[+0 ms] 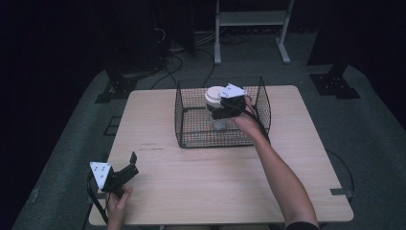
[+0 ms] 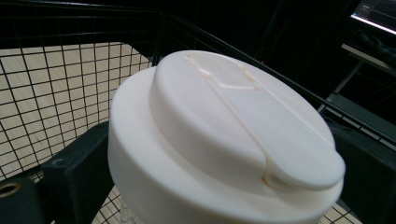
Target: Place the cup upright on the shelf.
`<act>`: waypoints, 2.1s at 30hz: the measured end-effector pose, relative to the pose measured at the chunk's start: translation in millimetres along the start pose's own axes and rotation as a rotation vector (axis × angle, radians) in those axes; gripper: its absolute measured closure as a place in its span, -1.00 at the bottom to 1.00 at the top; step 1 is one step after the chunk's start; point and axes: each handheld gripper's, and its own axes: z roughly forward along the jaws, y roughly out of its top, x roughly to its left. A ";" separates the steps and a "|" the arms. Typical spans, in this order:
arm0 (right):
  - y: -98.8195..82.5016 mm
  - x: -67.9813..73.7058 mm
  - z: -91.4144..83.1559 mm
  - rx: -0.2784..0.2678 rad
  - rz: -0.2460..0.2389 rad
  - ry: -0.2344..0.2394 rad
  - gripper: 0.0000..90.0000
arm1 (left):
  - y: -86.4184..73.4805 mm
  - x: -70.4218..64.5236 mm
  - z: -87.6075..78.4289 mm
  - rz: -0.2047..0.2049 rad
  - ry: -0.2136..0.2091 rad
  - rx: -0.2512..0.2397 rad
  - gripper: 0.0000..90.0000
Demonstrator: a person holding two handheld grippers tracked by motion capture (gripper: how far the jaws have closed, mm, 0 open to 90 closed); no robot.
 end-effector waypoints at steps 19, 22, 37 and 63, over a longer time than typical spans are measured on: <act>3.1 -0.5 -6.1 -0.007 -0.024 -0.031 -0.92 | 0.0 -0.4 0.2 0.002 0.003 0.002 -1.00; 3.5 0.0 -5.9 -0.010 -0.022 -0.032 -0.92 | 0.0 -0.4 0.4 0.001 0.003 0.003 -1.00; 15.5 -0.7 -18.0 -0.075 -0.018 -0.035 -0.91 | 0.0 -0.8 0.4 0.004 0.003 0.003 -1.00; 31.5 -16.2 -75.1 -0.127 -0.001 -0.027 -0.91 | -0.1 -1.2 -0.2 0.007 0.004 0.001 -1.00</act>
